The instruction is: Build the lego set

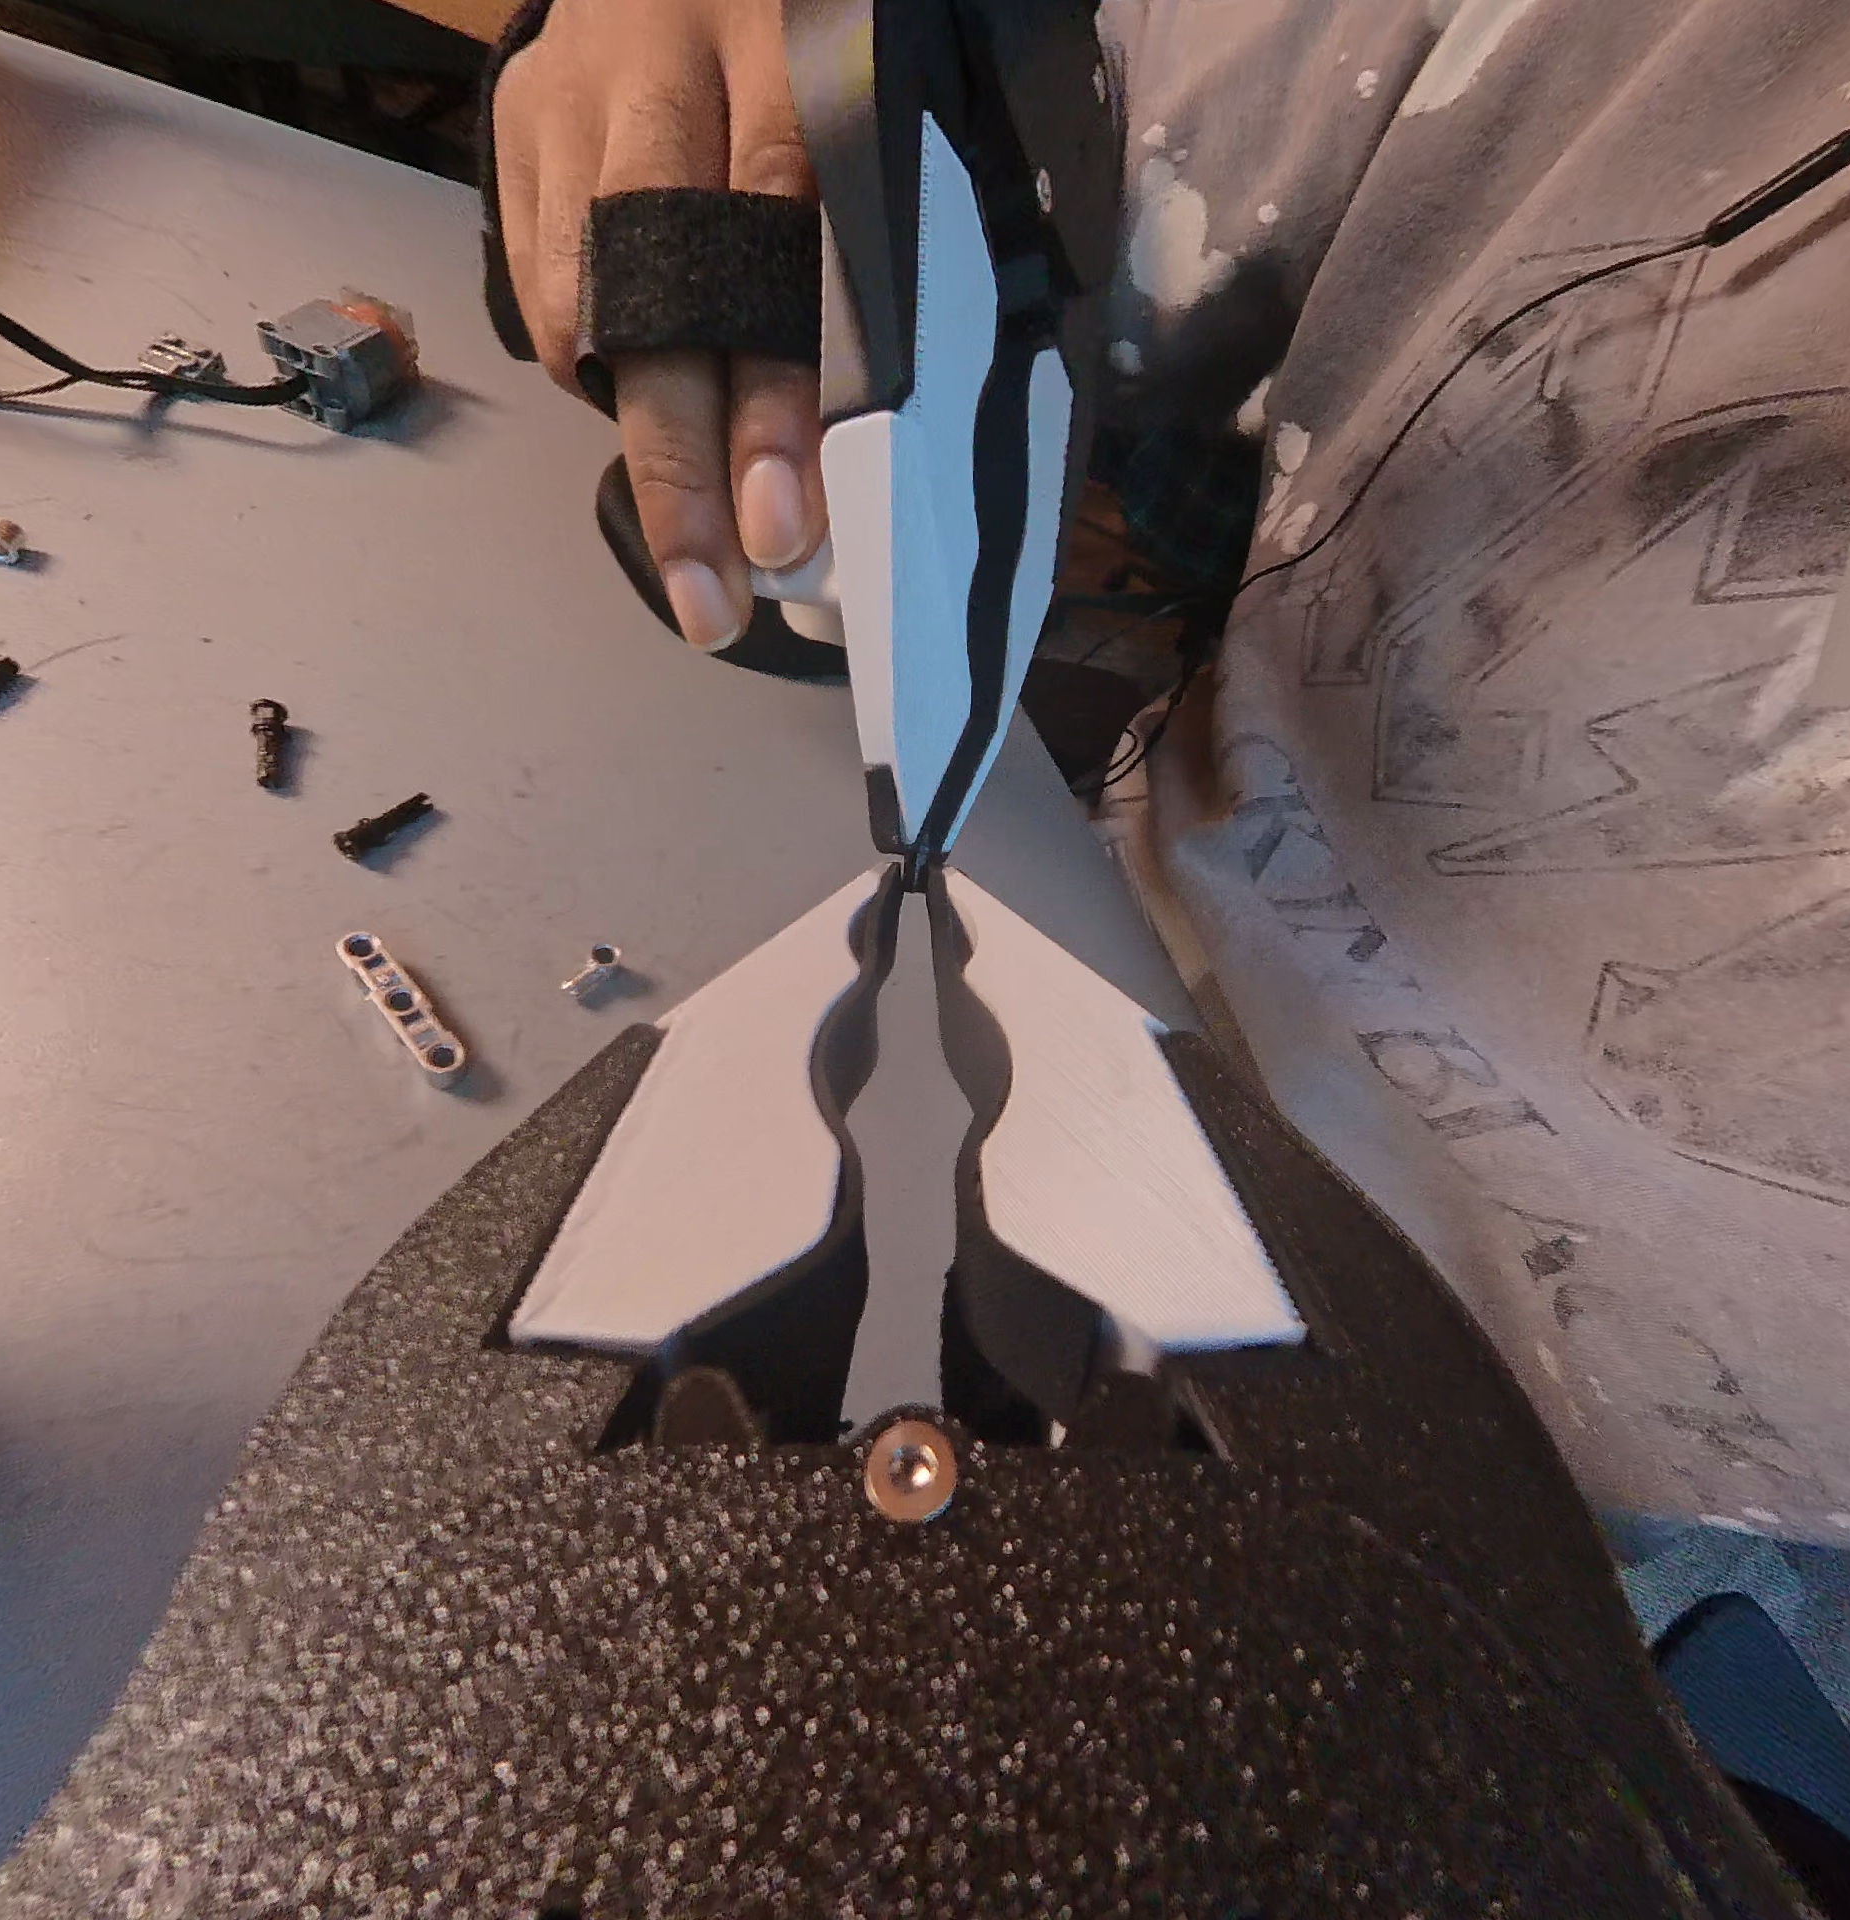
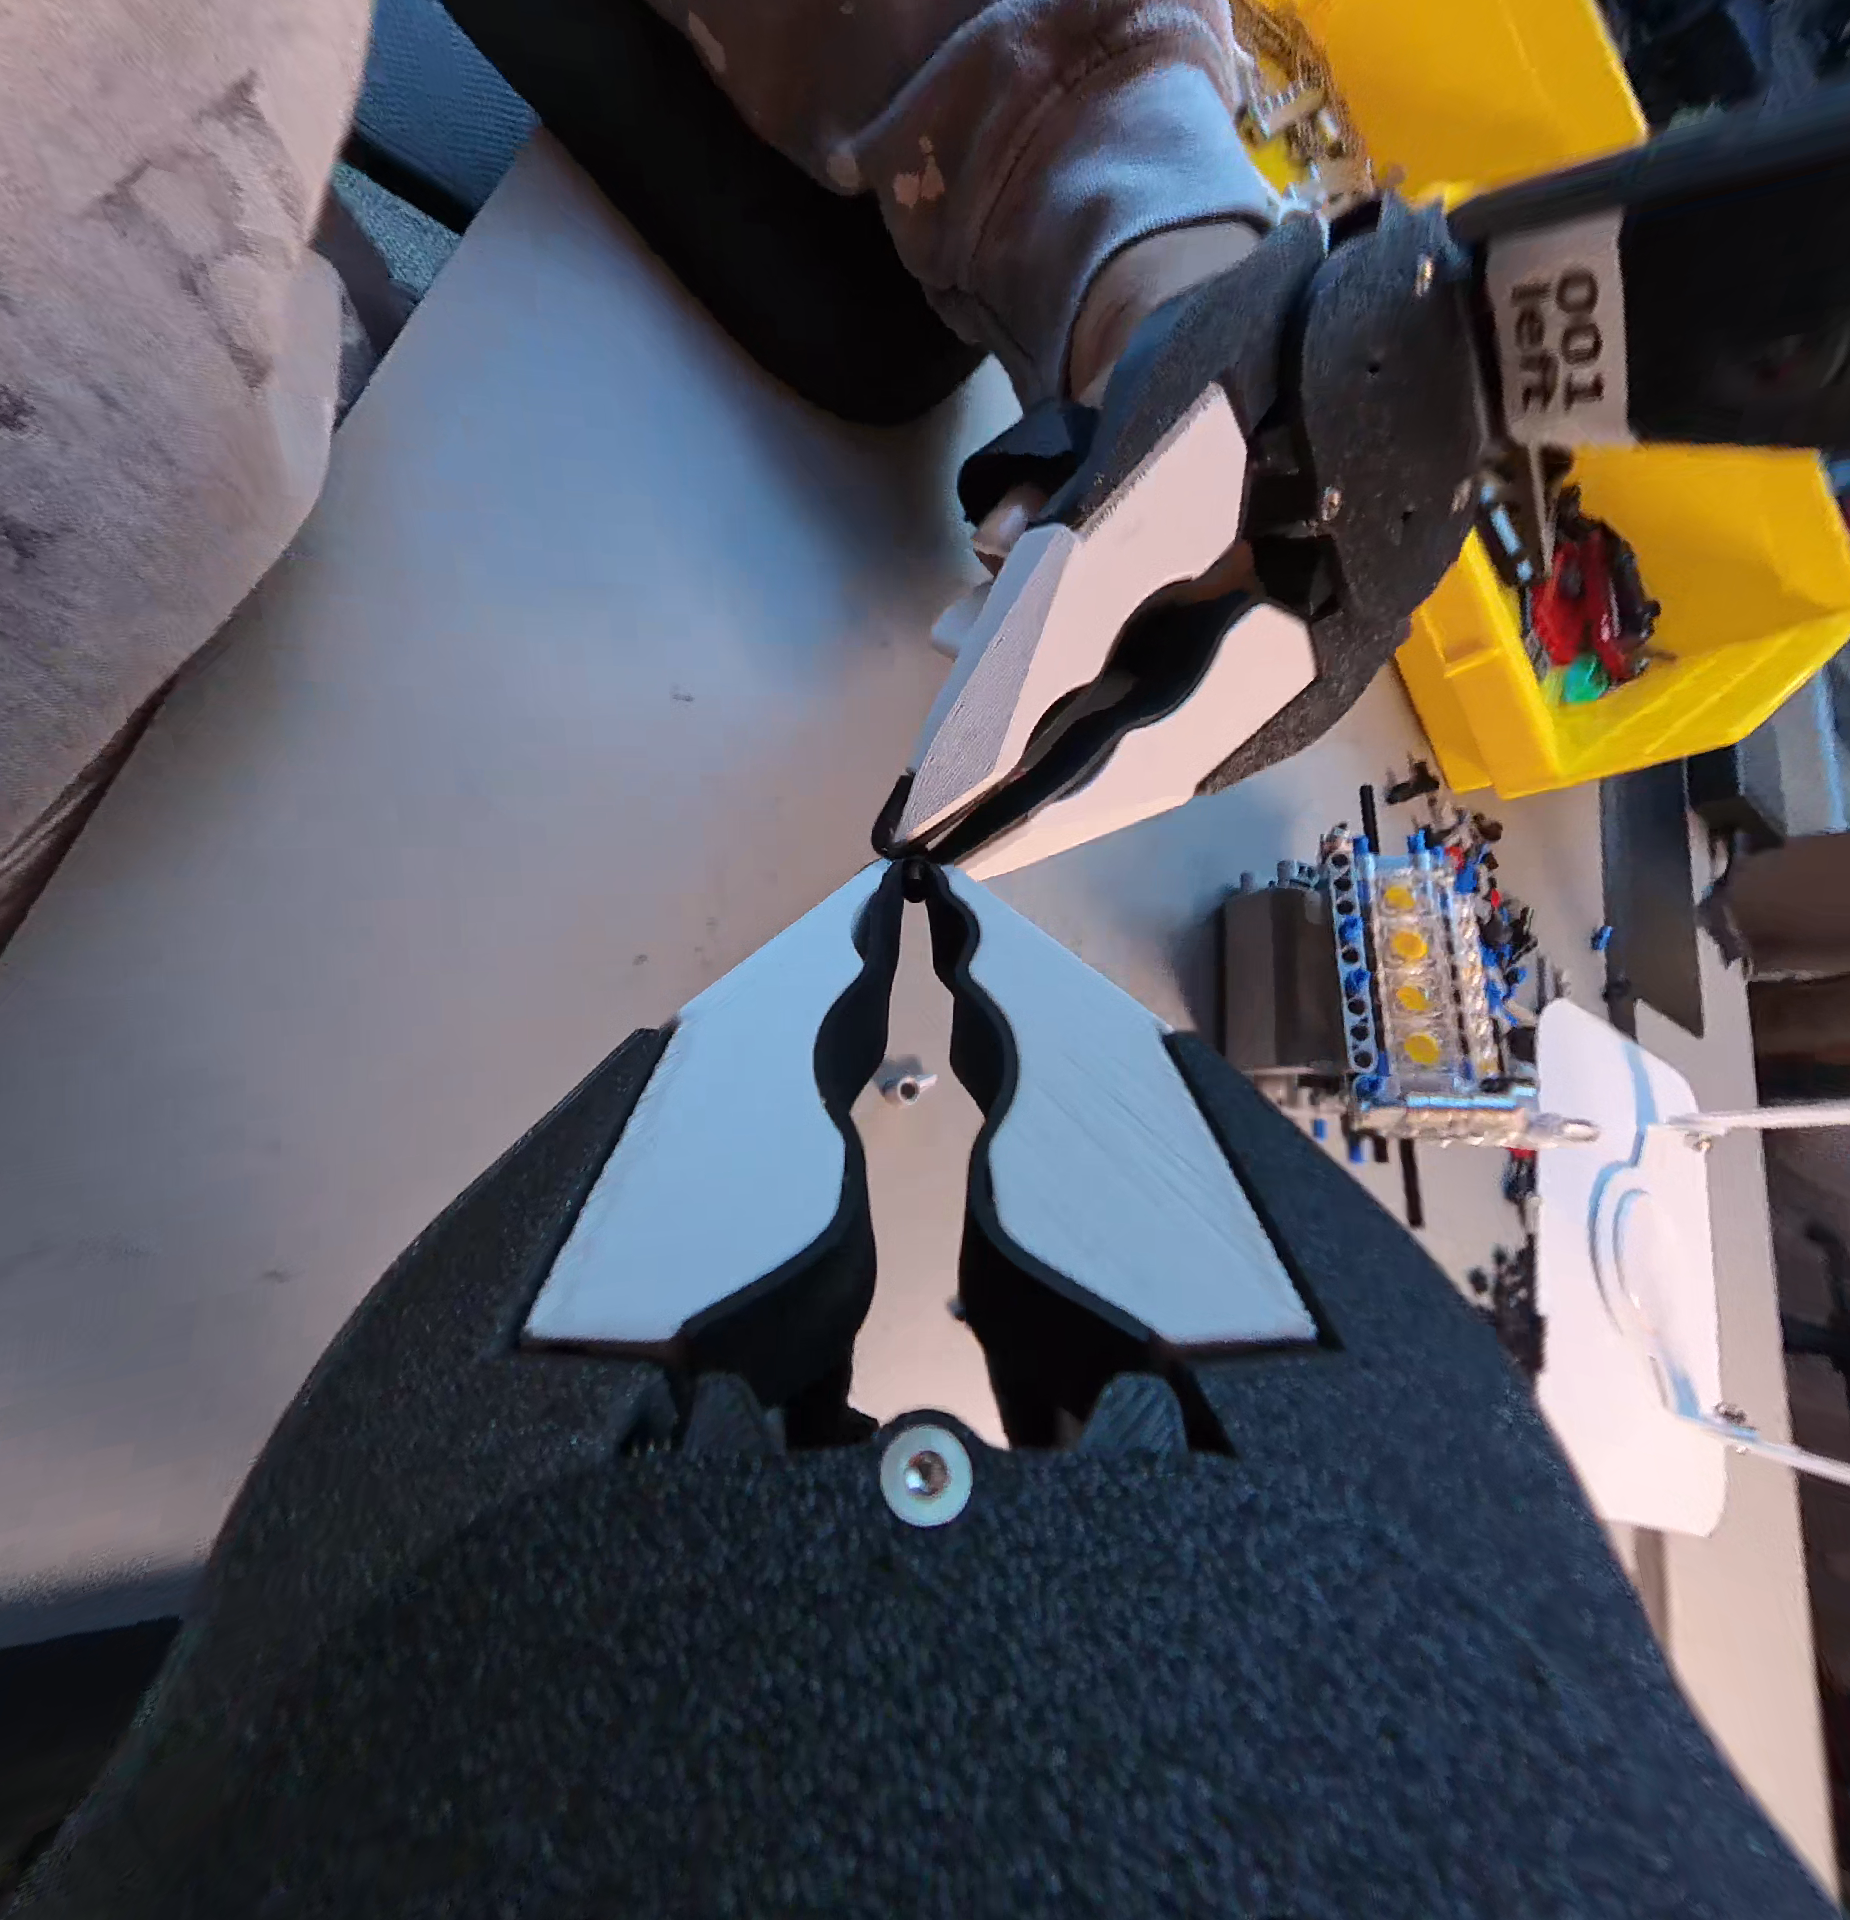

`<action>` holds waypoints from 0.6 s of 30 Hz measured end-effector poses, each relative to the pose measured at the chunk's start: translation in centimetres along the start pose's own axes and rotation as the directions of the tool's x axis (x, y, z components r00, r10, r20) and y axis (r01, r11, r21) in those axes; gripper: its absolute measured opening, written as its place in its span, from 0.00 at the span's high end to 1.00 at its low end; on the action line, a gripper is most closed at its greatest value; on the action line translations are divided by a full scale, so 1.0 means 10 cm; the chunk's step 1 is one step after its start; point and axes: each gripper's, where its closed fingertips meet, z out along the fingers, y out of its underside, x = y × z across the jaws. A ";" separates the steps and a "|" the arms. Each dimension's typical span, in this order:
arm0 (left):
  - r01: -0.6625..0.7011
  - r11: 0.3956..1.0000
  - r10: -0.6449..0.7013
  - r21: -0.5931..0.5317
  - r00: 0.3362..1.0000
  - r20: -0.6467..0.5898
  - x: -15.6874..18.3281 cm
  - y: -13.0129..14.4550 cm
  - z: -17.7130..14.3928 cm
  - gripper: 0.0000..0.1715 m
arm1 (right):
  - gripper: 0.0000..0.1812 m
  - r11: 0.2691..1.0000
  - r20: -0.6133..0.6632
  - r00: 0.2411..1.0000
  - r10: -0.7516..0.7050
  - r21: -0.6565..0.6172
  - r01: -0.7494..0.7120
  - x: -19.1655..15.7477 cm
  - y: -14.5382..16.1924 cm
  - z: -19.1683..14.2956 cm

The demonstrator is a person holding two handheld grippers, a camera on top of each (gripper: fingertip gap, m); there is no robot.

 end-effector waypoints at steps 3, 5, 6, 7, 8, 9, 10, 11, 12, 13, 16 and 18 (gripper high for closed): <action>-0.046 0.997 0.058 -0.068 0.982 0.180 -0.27 0.09 -0.07 0.98 | 0.99 0.991 0.033 0.993 0.110 -0.077 -0.107 0.05 0.27 0.01; -0.074 0.987 0.114 -0.145 0.950 0.291 -0.47 0.20 -0.11 0.93 | 0.98 0.979 0.071 0.985 0.155 -0.143 -0.144 0.05 0.45 0.02; -0.078 0.982 0.131 -0.173 0.938 0.322 -0.55 0.24 -0.10 0.91 | 0.98 0.973 0.094 0.981 0.168 -0.175 -0.150 0.04 0.51 0.04; -0.076 0.977 0.141 -0.200 0.931 0.336 -0.60 0.28 -0.07 0.90 | 0.98 0.967 0.115 0.979 0.171 -0.210 -0.144 0.03 0.57 0.06; -0.076 0.970 0.154 -0.232 0.927 0.343 -0.64 0.31 -0.03 0.90 | 0.98 0.963 0.131 0.978 0.162 -0.235 -0.128 0.02 0.60 0.08; -0.089 0.961 0.181 -0.261 0.918 0.354 -0.68 0.32 -0.01 0.90 | 0.98 0.959 0.155 0.975 0.159 -0.259 -0.115 0.01 0.63 0.10; -0.103 0.953 0.207 -0.284 0.907 0.366 -0.73 0.33 0.02 0.90 | 0.98 0.955 0.177 0.971 0.158 -0.278 -0.104 0.00 0.65 0.12; -0.108 0.946 0.221 -0.305 0.904 0.367 -0.75 0.34 0.04 0.90 | 0.98 0.951 0.195 0.968 0.155 -0.294 -0.094 -0.01 0.67 0.13; -0.108 0.940 0.228 -0.323 0.904 0.361 -0.77 0.35 0.07 0.90 | 0.98 0.947 0.210 0.965 0.155 -0.309 -0.084 0.00 0.69 0.14; -0.109 0.935 0.234 -0.338 0.905 0.355 -0.79 0.37 0.09 0.90 | 0.98 0.944 0.222 0.963 0.151 -0.322 -0.074 0.01 0.70 0.15; -0.132 0.919 0.267 -0.370 0.900 0.343 -0.84 0.38 0.14 0.91 | 0.98 0.935 0.256 0.957 0.135 -0.352 -0.038 0.02 0.72 0.15; -0.146 0.912 0.284 -0.383 0.899 0.333 -0.86 0.38 0.16 0.93 | 0.98 0.930 0.277 0.952 0.128 -0.366 -0.019 0.02 0.73 0.16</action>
